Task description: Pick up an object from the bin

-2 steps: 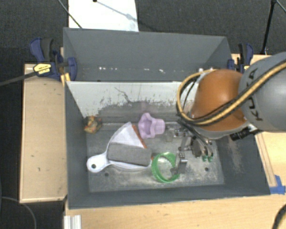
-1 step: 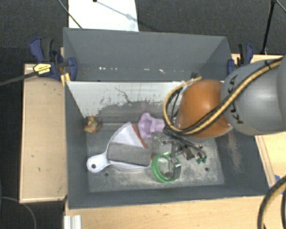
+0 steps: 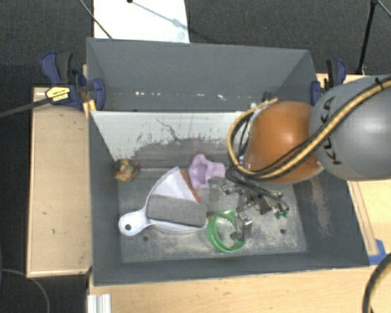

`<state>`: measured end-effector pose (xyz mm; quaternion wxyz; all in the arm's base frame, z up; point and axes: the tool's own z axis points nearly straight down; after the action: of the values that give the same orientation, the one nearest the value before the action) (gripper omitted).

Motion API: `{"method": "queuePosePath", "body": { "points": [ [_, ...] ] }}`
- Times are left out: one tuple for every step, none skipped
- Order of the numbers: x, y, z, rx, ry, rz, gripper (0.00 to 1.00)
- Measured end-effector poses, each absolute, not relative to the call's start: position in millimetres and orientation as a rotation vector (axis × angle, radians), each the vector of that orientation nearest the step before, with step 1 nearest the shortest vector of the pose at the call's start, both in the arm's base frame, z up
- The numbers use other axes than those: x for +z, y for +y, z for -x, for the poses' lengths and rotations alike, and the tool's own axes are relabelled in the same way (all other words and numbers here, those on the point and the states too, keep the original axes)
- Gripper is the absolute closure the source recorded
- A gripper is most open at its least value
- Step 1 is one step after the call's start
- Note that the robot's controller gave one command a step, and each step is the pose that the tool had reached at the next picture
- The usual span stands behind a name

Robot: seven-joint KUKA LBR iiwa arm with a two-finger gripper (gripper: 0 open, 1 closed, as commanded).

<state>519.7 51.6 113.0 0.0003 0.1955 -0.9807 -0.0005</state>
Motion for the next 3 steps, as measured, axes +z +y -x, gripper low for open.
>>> {"method": "queuePosePath", "body": {
  "points": [
    [123, 56, -515.0, 0.000, -3.072, -0.674, 0.00],
    [71, 67, -502.0, 0.001, -3.016, -0.931, 0.00],
    [75, 70, -512.5, 0.005, -2.936, -1.175, 1.00]
  ]
}}
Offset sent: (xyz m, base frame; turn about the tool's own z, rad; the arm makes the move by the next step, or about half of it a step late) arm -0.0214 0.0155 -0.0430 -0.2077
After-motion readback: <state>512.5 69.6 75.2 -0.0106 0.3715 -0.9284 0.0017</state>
